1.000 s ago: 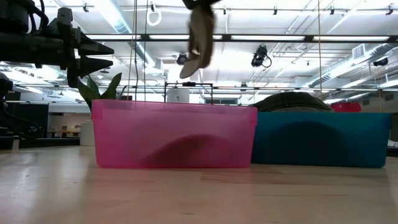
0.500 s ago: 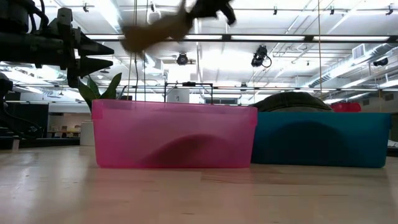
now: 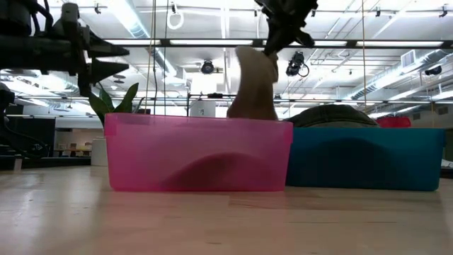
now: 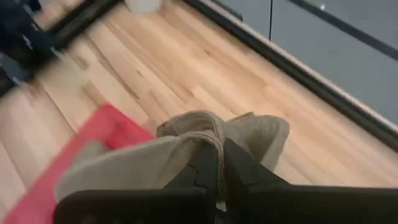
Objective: Pick & Place hat
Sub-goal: Put the brown cap into the red bin
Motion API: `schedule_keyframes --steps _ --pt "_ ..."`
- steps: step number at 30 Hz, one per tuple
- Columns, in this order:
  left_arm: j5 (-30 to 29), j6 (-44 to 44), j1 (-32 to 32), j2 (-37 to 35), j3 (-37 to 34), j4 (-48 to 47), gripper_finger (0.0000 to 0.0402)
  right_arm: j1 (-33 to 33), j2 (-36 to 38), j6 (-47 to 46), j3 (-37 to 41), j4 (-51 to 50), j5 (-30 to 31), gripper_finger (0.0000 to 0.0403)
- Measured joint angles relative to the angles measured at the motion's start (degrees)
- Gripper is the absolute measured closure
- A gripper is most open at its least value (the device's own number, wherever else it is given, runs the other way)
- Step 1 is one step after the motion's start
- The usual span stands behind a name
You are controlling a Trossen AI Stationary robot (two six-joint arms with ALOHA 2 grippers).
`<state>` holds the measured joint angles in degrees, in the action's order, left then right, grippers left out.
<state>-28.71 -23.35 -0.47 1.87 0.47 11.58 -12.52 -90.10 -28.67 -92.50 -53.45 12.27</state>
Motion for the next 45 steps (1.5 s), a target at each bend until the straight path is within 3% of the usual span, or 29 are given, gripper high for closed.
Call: schedule_keyframes --steps 5,12,17,23,29,37,45 --pt "6.35 3.4 -0.01 0.02 -0.01 4.0 0.0225 -1.13 0.11 0.68 -2.54 4.89 -0.43 0.0397" --pt "15.55 9.28 -0.06 5.19 0.32 16.51 0.0225 -2.82 -1.14 2.2 -2.65 16.81 -8.02 0.0396" --pt "20.49 12.39 -0.15 14.35 5.37 16.34 0.0225 -4.03 -2.72 3.22 -2.65 19.55 -8.94 0.0395" --pt "22.9 25.49 -2.9 28.22 12.42 15.09 0.0225 -4.62 -3.32 4.5 -2.68 19.54 -8.82 0.0395" --pt "16.95 35.28 -7.67 41.13 19.27 10.1 0.0225 -4.67 -3.28 4.74 -2.68 22.8 -8.72 0.0395" --pt "-5.88 45.12 -13.66 54.58 27.29 10.01 0.0225 -4.29 -3.26 4.74 -2.68 23.7 -8.68 0.0395" --pt "-12.42 47.31 -13.5 66.2 32.08 11.18 0.0225 -3.16 -3.26 4.24 -2.68 23.91 -8.68 0.0395"
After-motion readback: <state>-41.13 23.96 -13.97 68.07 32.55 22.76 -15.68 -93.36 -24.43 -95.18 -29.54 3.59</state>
